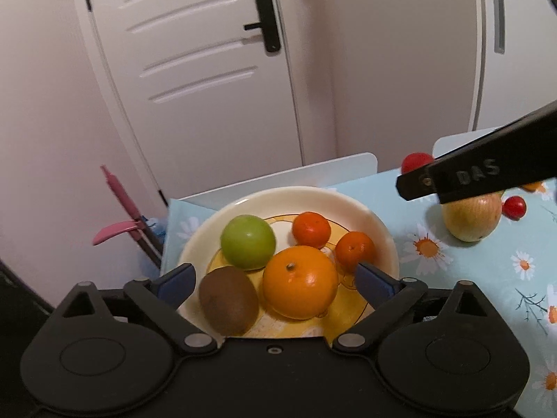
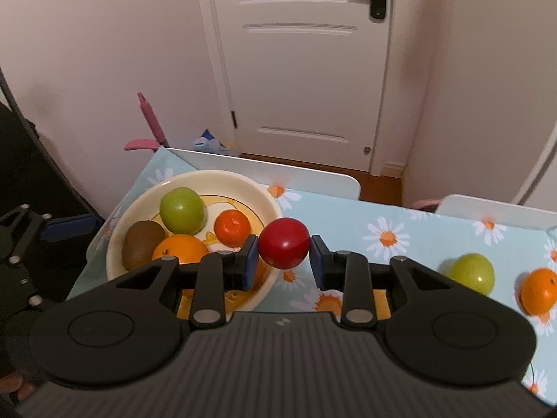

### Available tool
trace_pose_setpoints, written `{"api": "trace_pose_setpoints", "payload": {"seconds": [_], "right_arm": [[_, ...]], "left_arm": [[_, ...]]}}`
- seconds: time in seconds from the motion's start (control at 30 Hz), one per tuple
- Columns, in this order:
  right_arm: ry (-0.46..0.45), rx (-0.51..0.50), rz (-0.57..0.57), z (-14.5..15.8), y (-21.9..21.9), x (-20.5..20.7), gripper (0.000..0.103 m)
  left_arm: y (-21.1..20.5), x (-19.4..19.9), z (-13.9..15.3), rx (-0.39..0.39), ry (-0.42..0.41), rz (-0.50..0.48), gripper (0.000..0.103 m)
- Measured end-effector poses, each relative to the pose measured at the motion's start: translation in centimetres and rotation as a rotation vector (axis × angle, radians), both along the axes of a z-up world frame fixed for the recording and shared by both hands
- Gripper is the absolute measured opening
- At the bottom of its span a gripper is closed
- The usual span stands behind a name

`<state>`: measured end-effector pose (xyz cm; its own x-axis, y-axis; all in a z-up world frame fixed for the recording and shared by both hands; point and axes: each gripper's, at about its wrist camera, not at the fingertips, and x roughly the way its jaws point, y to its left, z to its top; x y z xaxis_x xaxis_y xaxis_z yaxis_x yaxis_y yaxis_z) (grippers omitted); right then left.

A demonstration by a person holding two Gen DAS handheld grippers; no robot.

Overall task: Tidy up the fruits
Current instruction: 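Carry the orange and red tomato over the cream dish with both tools, then open the left tool to drop the orange while the right tool releases the tomato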

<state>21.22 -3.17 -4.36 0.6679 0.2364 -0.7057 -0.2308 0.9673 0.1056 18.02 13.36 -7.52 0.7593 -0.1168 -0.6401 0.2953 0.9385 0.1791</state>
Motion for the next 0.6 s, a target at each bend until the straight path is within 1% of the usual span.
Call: {"api": "trace_pose_setpoints", "payload": {"seconds": [0.13, 0.3, 0.6], "right_arm": [[0.006, 0.0, 0.051, -0.1, 0.3, 1.2, 0.046], [0.027, 0.0, 0.119, -0.9, 1.1, 2.7, 0.046], [0.054, -0.005, 0.204, -3.4, 2.2, 5.0, 0.046]], "left_arm": [[0.6, -1.1, 0.8, -0.009, -0.002, 0.048, 0.102], [1.2, -2.0, 1.2, -0.015, 0.011, 0.114, 0.102], [1.4, -2.7, 0.3, -0.037, 0.039, 0.207, 0.102]]}}
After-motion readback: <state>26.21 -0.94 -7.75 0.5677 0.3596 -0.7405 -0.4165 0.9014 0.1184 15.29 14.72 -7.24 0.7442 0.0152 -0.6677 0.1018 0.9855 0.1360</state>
